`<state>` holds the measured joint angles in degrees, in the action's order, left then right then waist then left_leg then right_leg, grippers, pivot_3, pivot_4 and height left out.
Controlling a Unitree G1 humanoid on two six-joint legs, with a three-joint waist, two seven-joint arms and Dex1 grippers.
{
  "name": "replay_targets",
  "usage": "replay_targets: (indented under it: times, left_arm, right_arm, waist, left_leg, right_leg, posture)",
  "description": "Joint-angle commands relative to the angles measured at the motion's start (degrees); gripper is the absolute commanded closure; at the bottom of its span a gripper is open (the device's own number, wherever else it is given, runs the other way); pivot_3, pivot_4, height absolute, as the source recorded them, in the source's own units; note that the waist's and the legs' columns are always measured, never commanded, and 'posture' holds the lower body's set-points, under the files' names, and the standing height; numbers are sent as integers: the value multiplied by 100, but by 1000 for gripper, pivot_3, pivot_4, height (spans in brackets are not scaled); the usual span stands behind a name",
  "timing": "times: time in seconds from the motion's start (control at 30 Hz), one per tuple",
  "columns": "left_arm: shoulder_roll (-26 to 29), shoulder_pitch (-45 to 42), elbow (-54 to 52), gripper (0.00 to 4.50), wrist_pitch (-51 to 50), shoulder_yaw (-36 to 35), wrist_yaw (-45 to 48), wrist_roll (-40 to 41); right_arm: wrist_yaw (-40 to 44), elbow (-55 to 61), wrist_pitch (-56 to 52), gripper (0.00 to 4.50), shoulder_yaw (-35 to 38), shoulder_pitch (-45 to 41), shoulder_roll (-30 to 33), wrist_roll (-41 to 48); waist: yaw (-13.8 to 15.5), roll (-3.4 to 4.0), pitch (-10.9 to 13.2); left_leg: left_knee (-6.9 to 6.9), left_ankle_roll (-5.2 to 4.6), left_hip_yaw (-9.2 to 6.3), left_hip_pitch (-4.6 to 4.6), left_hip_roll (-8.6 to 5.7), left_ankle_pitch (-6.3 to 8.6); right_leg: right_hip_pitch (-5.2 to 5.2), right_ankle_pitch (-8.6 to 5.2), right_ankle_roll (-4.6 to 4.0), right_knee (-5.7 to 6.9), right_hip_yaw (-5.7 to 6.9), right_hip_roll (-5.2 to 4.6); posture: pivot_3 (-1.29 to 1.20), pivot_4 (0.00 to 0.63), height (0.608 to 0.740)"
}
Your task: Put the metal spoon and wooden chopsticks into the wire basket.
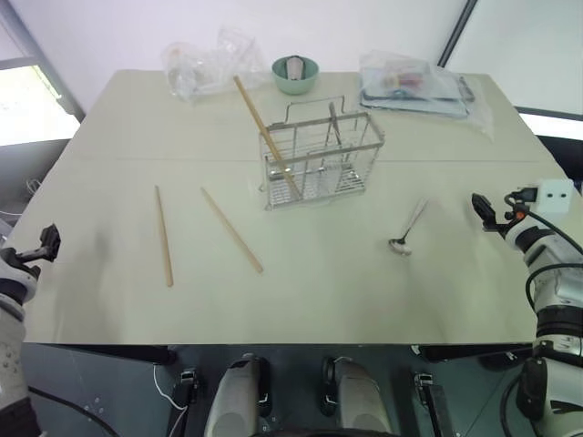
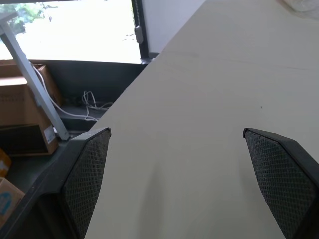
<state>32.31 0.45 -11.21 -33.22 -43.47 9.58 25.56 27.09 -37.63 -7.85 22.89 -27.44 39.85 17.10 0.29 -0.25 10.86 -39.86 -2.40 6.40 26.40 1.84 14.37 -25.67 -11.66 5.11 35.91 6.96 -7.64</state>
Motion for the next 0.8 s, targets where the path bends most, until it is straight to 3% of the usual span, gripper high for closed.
replay_targets:
  times: [0.03, 0.23, 0.53, 0.67, 0.8]
  left_arm:
    - [213, -275, -59, 32, 7, -140, -8, 113]
    - [760, -907, -965, 32, -999, 113, 873, 1574]
    - [2189, -1748, -2119, 32, -2381, 1315, 2493, 3986]
    - [2438, -2206, -2330, 32, -2500, 2158, 3033, 4346]
    - [2434, -2809, -2296, 32, -2471, 3054, 3460, 4206]
  right_arm:
    - [58, -97, 180, 105, 6, -259, 88, -33]
    - [923, -441, 543, 105, -503, -955, 723, -405]
    - [3798, -1117, 1866, 105, -2152, -2538, 1383, -1385]
    - [5068, -1277, 2974, 105, -3016, -2991, 1380, -1966]
    - [5797, -1826, 4147, 105, -3809, -3561, 1207, -2651]
  waist:
    - [1, 0, 0]
    - [-1, 7, 5]
    - [-135, 13, 11]
    - [-140, 25, 18]
    - [-121, 27, 21]
  left_leg:
    - [0, 0, 0, -1, 0, 0]
    - [-3, 1, 2, 2, -2, -5]
    - [6, 33, 2, -3, -1, -33]
    - [13, 38, 4, -7, -2, -42]
    - [12, 44, 5, -6, -5, -47]
  right_leg:
    - [0, 0, 0, 0, 0, 0]
    - [-3, 1, 1, 5, -2, -2]
    - [0, 2, 6, 4, -3, 5]
    - [-3, 9, 19, 8, -6, 8]
    - [-2, 9, 19, 9, -7, 8]
  posture:
    - [0, 150, 707]
    - [0, 150, 707]
    - [0, 150, 707]
    - [0, 150, 707]
    - [0, 150, 707]
